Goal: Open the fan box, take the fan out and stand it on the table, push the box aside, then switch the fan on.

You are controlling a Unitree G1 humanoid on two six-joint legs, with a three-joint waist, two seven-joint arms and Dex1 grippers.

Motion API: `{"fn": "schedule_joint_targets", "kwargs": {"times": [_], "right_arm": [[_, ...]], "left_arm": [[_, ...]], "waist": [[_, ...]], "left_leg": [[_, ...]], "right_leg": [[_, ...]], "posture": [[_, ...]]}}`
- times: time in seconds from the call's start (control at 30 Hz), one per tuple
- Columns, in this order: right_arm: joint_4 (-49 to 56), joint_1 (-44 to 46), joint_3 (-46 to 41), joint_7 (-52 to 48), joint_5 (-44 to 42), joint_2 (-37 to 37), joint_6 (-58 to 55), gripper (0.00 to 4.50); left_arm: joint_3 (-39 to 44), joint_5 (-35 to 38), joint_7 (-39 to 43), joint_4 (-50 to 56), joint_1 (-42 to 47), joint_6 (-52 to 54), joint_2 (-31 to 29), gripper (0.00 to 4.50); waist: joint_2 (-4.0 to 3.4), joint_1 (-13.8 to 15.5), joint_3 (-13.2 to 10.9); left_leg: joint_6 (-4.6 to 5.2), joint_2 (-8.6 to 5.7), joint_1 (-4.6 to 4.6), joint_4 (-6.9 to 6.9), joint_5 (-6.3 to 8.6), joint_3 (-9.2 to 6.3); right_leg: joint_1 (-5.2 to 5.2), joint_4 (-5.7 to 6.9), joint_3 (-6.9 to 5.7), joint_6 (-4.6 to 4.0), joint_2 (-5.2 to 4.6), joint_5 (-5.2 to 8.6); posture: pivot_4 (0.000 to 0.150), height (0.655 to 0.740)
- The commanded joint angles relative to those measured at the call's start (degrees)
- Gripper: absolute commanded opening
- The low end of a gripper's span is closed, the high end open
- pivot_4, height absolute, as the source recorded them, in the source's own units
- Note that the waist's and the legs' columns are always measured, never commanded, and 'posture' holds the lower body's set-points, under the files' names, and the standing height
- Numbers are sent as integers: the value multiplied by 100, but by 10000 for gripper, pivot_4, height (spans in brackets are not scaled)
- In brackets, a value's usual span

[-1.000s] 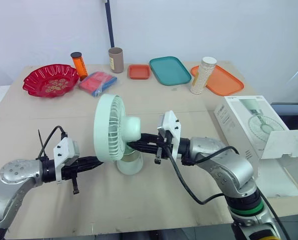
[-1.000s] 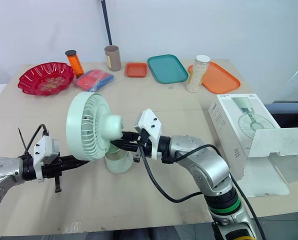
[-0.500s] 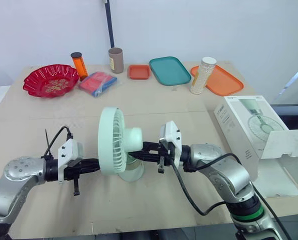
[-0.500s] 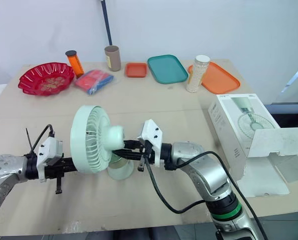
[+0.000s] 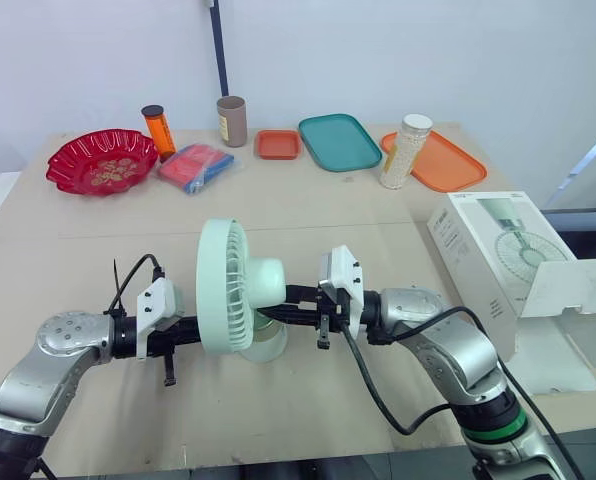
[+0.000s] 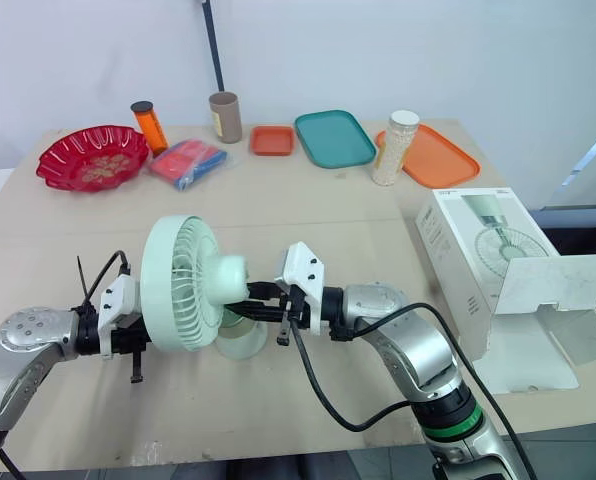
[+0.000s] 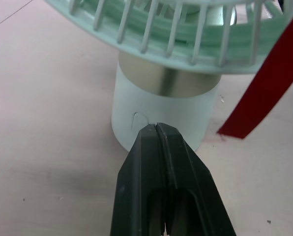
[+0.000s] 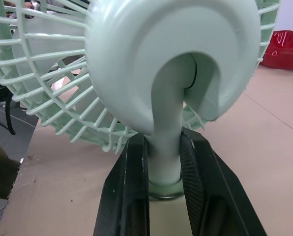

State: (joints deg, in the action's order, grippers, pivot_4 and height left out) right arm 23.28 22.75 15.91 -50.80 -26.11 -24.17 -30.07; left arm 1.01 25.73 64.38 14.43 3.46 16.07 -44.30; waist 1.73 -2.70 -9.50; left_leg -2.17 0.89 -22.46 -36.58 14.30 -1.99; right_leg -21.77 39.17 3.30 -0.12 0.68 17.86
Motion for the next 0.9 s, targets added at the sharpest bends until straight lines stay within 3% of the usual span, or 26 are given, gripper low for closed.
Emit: {"fn": "schedule_joint_targets", "kwargs": {"times": [0.03,0.9], "right_arm": [[42,-7,2,-17,-8,5,59,3794],[315,-167,-32,140,-110,-130,-182,3794]], "left_arm": [[133,-10,41,-17,27,-121,-57,595],[-153,44,-236,182,24,83,318,595]], "waist": [[0,0,0],[1,4,4]], "left_leg": [[0,0,0,0,0,-1],[0,-1,6,-10,0,-14]], "right_leg": [[0,0,0,0,0,0],[19,3,-13,0,0,0]], "posture": [[1500,7382],[1500,7382]]}}
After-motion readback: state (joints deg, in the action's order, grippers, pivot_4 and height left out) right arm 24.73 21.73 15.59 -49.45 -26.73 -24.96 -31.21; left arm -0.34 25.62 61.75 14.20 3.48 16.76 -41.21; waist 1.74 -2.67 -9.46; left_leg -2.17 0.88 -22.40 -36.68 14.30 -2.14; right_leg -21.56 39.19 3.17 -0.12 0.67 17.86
